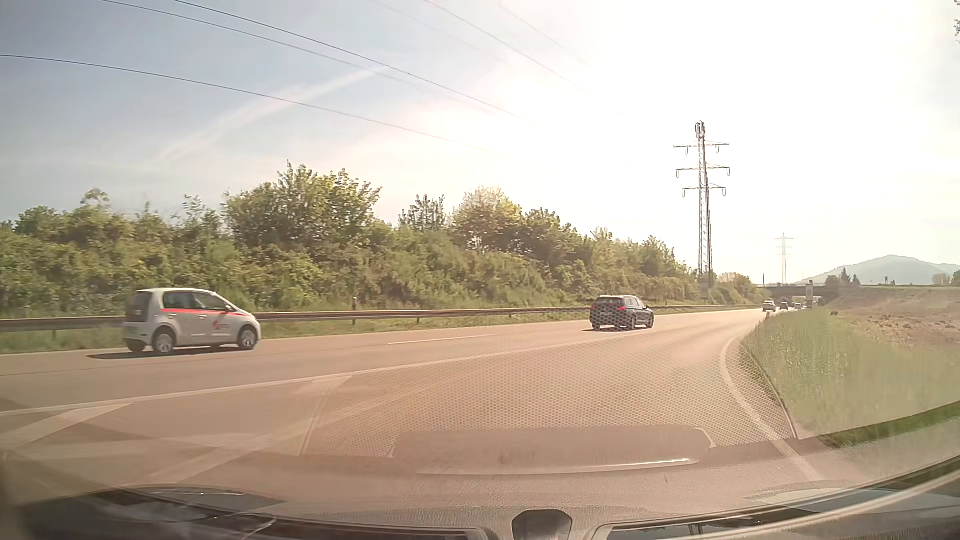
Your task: Follow the waypoints while adhering to traffic rules and regulations
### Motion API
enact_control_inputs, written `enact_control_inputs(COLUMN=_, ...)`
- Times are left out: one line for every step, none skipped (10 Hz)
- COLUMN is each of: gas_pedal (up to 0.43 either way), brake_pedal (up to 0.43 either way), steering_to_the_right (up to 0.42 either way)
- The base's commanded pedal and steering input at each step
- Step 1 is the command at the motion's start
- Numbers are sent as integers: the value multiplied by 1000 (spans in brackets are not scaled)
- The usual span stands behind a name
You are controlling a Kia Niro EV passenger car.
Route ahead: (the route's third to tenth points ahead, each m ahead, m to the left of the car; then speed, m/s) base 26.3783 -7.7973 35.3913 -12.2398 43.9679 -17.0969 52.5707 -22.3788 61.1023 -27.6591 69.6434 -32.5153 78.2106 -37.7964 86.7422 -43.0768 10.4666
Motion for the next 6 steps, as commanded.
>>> enact_control_inputs(gas_pedal=150, brake_pedal=0, steering_to_the_right=146)
enact_control_inputs(gas_pedal=150, brake_pedal=0, steering_to_the_right=141)
enact_control_inputs(gas_pedal=157, brake_pedal=0, steering_to_the_right=135)
enact_control_inputs(gas_pedal=157, brake_pedal=0, steering_to_the_right=129)
enact_control_inputs(gas_pedal=157, brake_pedal=0, steering_to_the_right=125)
enact_control_inputs(gas_pedal=157, brake_pedal=0, steering_to_the_right=120)
